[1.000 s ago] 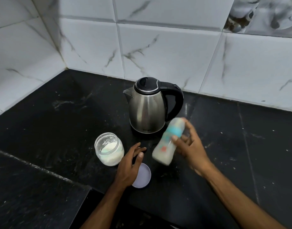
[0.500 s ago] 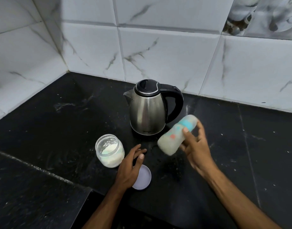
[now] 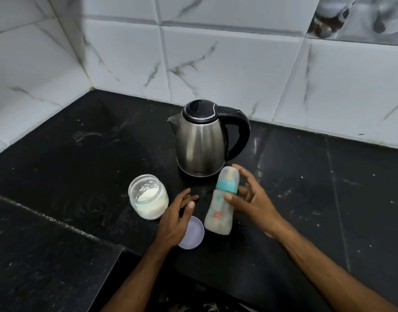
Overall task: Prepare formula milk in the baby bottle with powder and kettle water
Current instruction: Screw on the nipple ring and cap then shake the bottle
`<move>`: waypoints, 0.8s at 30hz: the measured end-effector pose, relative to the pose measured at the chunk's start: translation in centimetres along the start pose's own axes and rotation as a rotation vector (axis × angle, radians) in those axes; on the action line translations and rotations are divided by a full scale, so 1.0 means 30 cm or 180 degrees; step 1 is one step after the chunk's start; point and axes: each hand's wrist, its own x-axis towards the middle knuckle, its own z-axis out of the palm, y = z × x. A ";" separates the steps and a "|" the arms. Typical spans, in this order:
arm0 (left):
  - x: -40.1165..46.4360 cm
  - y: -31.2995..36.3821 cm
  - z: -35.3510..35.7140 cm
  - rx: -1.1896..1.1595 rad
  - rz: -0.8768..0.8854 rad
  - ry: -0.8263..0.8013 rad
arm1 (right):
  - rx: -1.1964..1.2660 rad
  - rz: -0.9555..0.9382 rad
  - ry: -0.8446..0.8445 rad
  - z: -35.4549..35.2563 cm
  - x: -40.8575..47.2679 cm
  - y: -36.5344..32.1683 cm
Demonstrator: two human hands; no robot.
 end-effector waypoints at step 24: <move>-0.008 0.009 -0.003 0.0042 -0.0031 0.0001 | 0.0427 -0.0325 0.0490 -0.010 0.013 -0.061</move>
